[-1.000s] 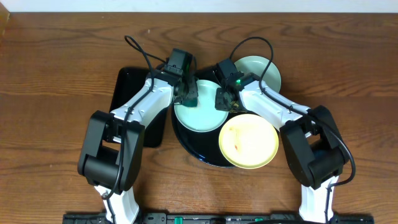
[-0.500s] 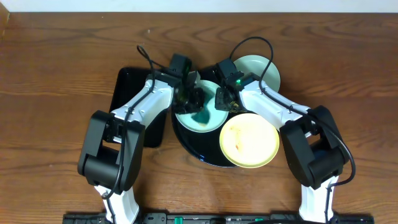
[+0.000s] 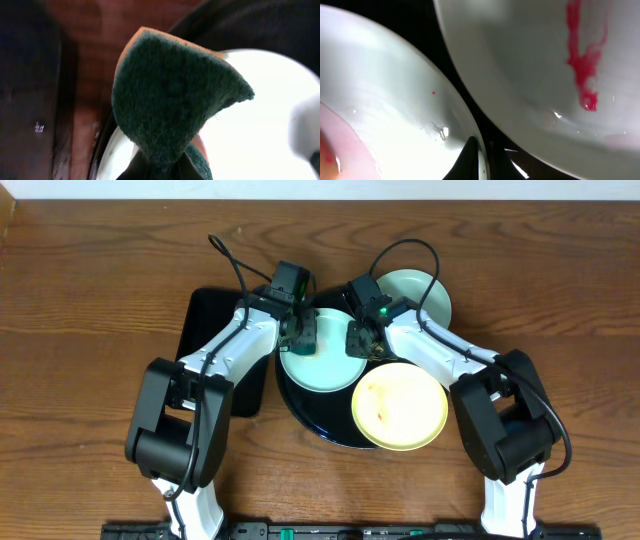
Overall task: Clean dirty plates on tray and stack at the side
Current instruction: 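Scrub the left green plate with the sponge in the left gripper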
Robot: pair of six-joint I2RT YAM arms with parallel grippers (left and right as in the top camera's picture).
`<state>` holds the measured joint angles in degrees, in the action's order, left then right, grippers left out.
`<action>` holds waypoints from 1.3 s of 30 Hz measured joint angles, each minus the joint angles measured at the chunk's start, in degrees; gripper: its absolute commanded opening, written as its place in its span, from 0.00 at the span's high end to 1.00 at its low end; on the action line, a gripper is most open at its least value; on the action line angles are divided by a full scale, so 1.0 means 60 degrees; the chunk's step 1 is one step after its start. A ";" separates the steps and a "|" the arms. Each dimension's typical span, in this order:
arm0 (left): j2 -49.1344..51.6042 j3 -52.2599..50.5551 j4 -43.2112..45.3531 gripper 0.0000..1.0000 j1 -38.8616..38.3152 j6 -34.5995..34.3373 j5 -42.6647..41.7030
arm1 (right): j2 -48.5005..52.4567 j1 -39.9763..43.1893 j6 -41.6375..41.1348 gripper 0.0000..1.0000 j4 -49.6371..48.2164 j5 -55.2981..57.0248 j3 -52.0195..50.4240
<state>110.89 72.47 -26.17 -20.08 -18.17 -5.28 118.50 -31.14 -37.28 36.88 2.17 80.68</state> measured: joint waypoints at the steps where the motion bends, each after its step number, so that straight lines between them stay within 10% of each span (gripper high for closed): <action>1: 0.0000 0.0007 -0.0222 0.93 0.0000 0.0000 -0.0080 | 0.0000 0.0000 0.0000 0.95 -0.0022 -0.0004 0.0000; 9: 0.0000 0.0029 -0.2011 0.93 0.0120 0.0219 -0.2922 | 0.0000 0.0000 0.0044 0.95 -0.0044 -0.0015 0.0004; 16: 0.0000 -0.0004 -0.0645 0.92 0.0015 0.0444 -0.4626 | 0.0000 0.0000 0.0029 0.95 0.0025 -0.0040 0.0004; 30: 0.0000 -0.0004 0.1945 0.93 0.0015 0.0102 0.0280 | 0.0000 0.0000 0.0029 0.95 0.0022 -0.0044 0.0004; 39: 0.0160 -0.0011 0.3402 0.93 0.0015 0.0062 0.0973 | 0.0000 0.0000 0.0025 0.95 0.0018 -0.0044 0.0004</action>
<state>111.85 72.40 -5.76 -19.99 -17.80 0.56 118.50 -31.14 -37.12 36.99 1.91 80.71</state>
